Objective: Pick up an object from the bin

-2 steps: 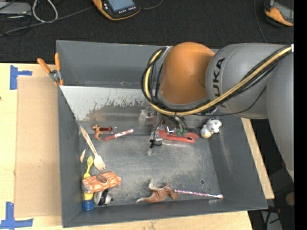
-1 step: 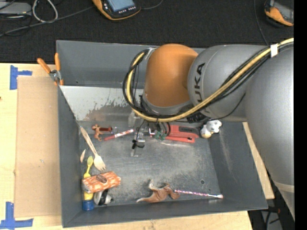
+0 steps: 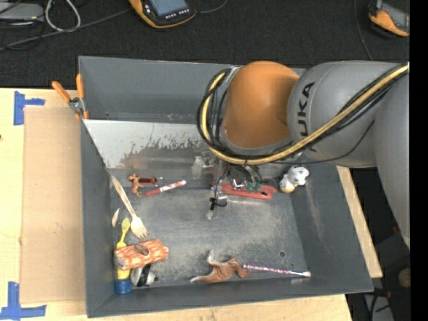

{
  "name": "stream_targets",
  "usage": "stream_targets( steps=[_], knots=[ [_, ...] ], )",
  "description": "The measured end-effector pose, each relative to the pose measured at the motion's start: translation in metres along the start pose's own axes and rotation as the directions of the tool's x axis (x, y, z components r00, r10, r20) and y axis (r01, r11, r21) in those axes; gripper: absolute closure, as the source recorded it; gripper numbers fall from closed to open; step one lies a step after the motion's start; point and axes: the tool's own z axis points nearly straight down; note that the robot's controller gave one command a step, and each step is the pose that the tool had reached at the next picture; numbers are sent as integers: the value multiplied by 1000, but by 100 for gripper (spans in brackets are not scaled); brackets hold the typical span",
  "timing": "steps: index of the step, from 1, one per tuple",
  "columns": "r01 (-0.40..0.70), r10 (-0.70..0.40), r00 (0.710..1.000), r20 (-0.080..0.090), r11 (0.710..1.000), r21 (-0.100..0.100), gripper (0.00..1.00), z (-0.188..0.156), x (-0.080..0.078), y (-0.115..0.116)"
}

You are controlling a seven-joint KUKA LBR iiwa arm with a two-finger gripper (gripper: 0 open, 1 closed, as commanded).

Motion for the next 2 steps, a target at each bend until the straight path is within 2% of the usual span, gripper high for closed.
stream_targets(
  steps=[1,2],
  knots=[
    [-58,58,998,2,998,-1,0,-12,2,60],
    [-69,69,998,0,998,-1,0,-7,18,24]
  ],
)
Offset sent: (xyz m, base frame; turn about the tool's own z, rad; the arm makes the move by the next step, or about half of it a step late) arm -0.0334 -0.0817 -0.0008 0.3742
